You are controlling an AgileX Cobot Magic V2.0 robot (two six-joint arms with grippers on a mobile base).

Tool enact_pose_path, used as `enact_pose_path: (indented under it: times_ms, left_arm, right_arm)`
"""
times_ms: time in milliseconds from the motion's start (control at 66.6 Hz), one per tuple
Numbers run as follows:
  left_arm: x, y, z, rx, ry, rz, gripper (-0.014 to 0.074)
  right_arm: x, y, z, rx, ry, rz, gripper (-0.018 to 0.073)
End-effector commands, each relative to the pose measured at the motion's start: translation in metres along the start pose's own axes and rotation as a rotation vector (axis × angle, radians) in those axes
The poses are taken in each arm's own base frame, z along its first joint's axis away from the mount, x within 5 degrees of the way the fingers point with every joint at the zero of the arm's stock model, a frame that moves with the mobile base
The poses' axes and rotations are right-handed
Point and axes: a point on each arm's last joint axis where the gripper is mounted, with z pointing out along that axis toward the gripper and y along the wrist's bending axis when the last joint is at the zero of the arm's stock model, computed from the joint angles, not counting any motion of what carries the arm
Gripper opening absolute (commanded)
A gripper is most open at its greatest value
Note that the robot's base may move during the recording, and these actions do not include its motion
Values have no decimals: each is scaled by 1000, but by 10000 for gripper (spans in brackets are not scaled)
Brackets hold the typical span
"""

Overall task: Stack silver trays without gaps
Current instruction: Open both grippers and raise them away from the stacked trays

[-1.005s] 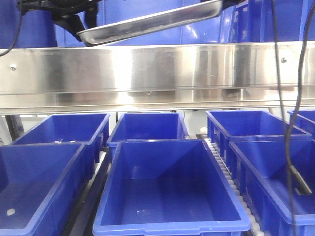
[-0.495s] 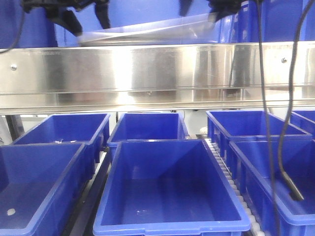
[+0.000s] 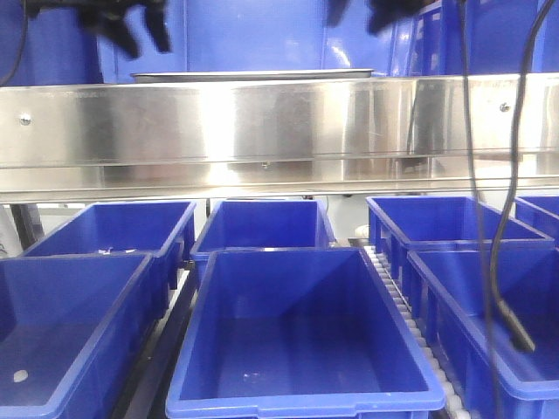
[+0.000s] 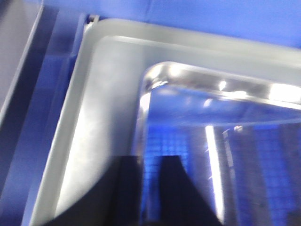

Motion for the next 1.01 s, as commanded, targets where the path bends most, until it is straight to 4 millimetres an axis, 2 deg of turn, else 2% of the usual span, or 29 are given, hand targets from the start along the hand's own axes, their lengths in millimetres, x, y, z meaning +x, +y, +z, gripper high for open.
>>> enact_pose_path:
  times_ms: [0, 150, 285, 405, 495, 720, 795, 990]
  left_arm:
    - [-10, -2, -21, 27, -46, -11, 1]
    - [-16, 1, -42, 33, -69, -24, 1]
    - [-15, 4, -70, 43, -30, 3, 1]
    - [-14, 0, -93, 88, -64, 67, 1]
    - [-13, -4, -104, 141, -119, 73, 1]
    - [11, -15, -126, 305, -238, 102, 1]
    - [24, -15, -132, 366, -285, 113, 1]
    - [53, 1, -152, 478, -417, 123, 1]
  right_arm:
    - [-17, 3, -23, -33, -65, -5, -17]
    - [-29, 3, -42, -57, -106, 8, -13]
    - [-36, 0, -58, -44, -123, 12, -13]
    - [-36, 4, -81, -44, -131, -140, -13]
    - [-33, 10, -97, -112, -160, -172, -13]
    - [-7, 16, -124, -330, -216, -213, -13]
    - [6, 9, -131, -366, -211, -223, -13]
    - [38, -19, -154, -381, -185, -239, -13]
